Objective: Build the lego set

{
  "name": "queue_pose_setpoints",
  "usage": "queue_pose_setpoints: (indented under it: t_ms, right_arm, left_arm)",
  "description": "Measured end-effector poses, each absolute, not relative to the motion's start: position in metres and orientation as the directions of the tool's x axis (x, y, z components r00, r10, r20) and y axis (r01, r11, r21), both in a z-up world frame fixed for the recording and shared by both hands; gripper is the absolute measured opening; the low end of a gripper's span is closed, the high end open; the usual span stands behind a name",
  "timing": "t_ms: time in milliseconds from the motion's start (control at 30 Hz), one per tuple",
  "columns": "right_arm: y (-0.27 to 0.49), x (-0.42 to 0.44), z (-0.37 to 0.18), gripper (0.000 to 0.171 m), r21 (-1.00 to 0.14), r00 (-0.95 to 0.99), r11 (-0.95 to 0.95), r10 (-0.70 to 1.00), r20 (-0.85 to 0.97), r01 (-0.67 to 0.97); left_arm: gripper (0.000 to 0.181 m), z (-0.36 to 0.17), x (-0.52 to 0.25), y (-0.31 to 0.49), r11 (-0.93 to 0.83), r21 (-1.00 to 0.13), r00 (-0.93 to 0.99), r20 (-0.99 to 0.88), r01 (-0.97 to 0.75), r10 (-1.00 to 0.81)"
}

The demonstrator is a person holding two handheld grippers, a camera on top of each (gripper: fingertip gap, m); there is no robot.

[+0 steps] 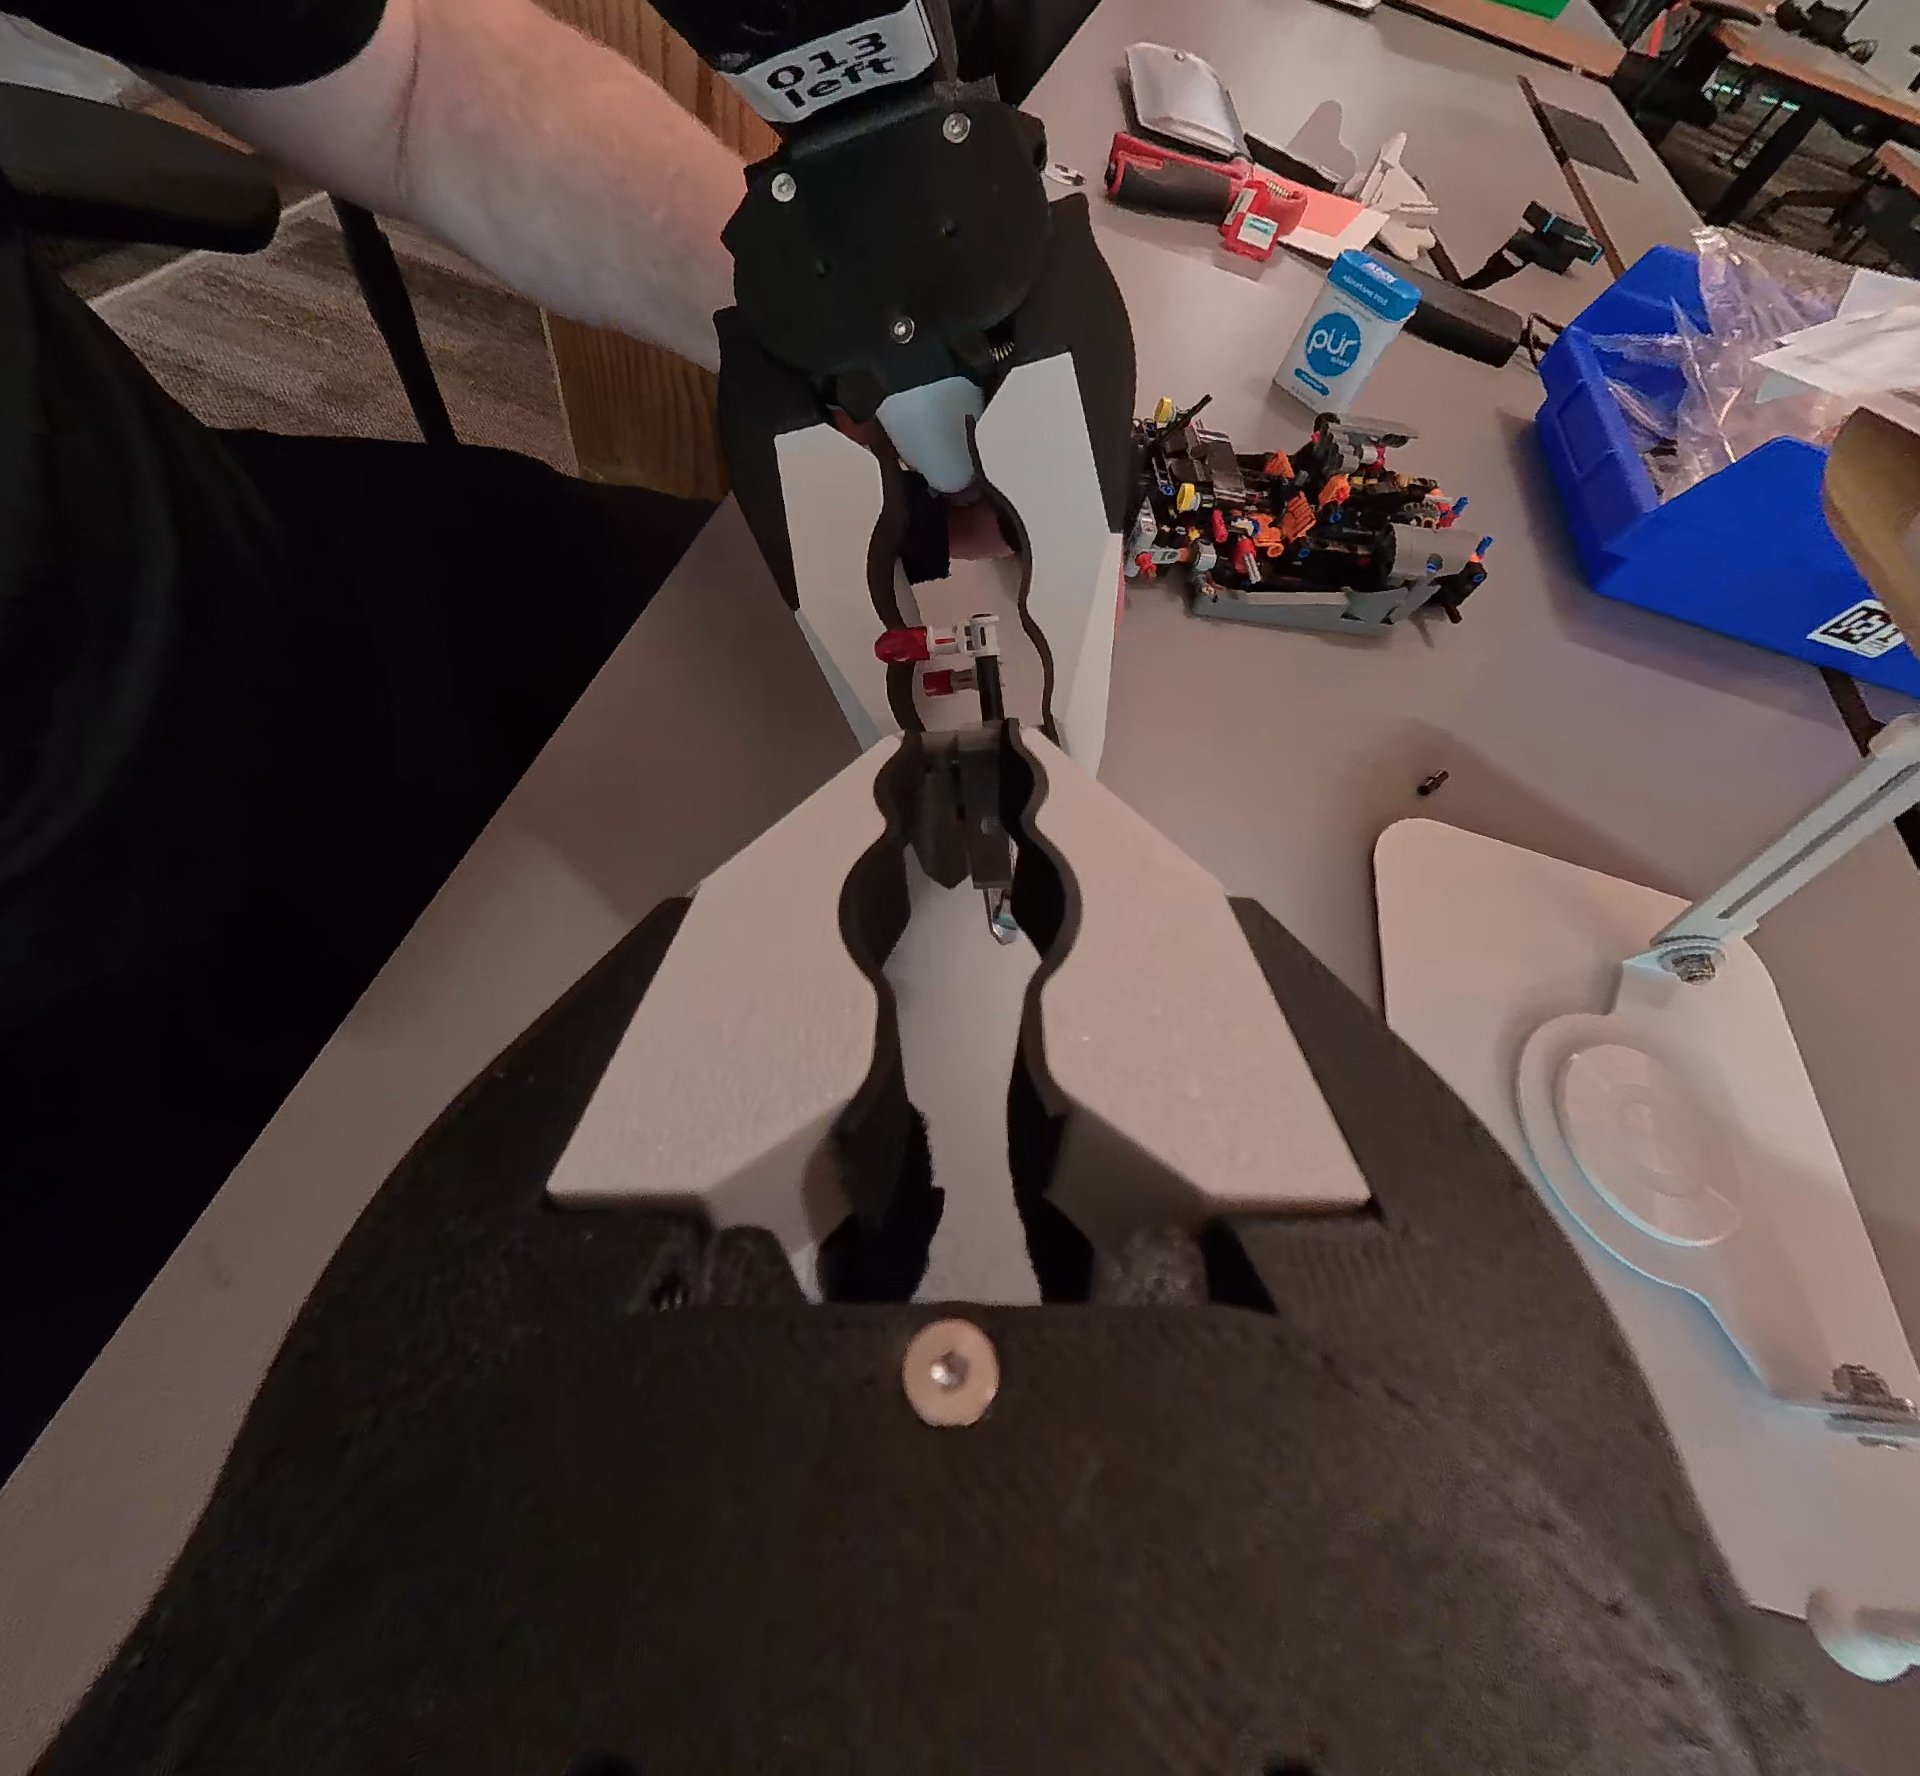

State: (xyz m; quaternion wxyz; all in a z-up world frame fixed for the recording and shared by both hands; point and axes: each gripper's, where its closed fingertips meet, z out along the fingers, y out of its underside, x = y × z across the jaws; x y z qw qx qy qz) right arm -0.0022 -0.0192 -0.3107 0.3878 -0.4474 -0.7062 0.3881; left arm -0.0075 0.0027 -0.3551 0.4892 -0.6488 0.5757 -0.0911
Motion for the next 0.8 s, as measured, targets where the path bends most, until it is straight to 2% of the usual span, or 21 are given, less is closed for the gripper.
queue_pose_setpoints:
  t_ms: [800]
  right_arm:
    - [-0.018, -0.005, -0.335, 0.012, -0.806, -0.314, 0.396, 0.909, 0.276, 0.44]
  left_arm:
    - [0.03, -0.378, -0.01, 0.003, 0.101, -0.69, 0.303, -0.439, -0.717, -0.846]
